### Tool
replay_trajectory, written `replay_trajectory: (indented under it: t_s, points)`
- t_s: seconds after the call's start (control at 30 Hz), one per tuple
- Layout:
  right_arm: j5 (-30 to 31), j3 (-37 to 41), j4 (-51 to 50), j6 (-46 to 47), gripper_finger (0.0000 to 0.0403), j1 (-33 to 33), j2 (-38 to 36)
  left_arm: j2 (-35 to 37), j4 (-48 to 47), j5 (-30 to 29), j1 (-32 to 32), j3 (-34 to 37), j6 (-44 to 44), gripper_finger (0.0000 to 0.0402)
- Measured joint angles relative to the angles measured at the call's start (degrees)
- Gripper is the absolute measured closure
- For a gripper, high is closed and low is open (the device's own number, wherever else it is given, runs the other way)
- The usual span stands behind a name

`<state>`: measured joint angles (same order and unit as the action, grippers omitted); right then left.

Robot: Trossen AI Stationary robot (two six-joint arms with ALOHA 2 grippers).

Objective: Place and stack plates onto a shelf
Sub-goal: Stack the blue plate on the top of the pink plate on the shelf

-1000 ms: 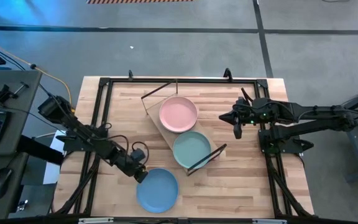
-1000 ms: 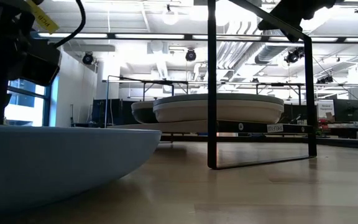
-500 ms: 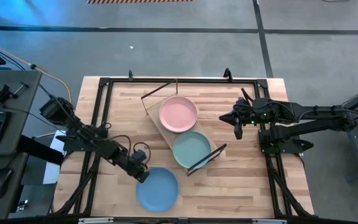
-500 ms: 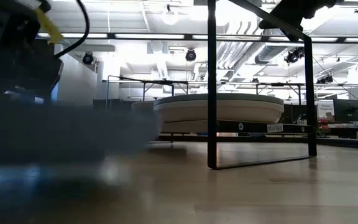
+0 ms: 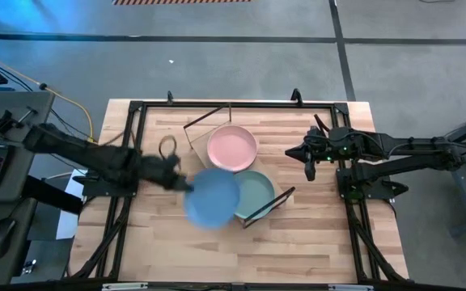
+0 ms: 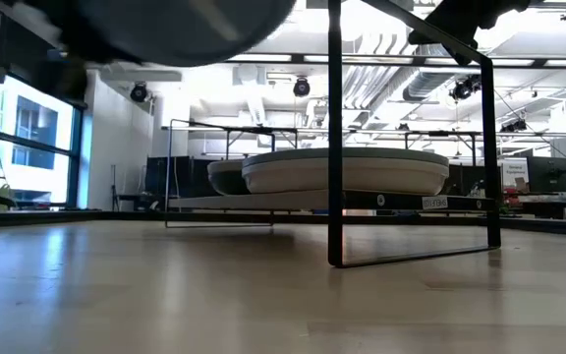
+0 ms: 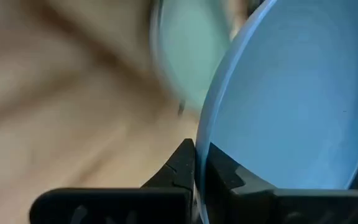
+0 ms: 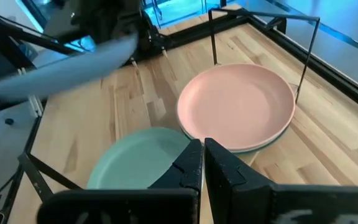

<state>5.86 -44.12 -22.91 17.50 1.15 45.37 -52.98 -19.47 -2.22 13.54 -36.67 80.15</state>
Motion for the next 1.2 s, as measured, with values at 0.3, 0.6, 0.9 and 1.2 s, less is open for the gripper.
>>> replay_trajectory:
  t_s: [0.3, 0.6, 0.9, 1.2]
  points:
    - [1.6, 0.0, -0.1, 0.4, 0.0402, 0.0, 0.5, -6.7, 9.9, -11.3, -17.2, -1.3, -10.2, 0.0401]
    - [1.6, 0.0, -0.5, 0.4, 0.0402, 0.0, 1.4, -17.5, 18.8, -18.2, -16.8, -1.3, -5.8, 0.0401]
    - [1.6, 0.0, -0.3, 0.4, 0.0402, 0.0, 1.5, -21.6, 19.5, -26.3, -15.7, -1.3, -0.5, 0.0401]
    - [1.6, 0.0, -0.4, 0.4, 0.0402, 0.0, 1.5, -25.3, 19.0, -25.7, -15.8, -1.3, 0.2, 0.0398]
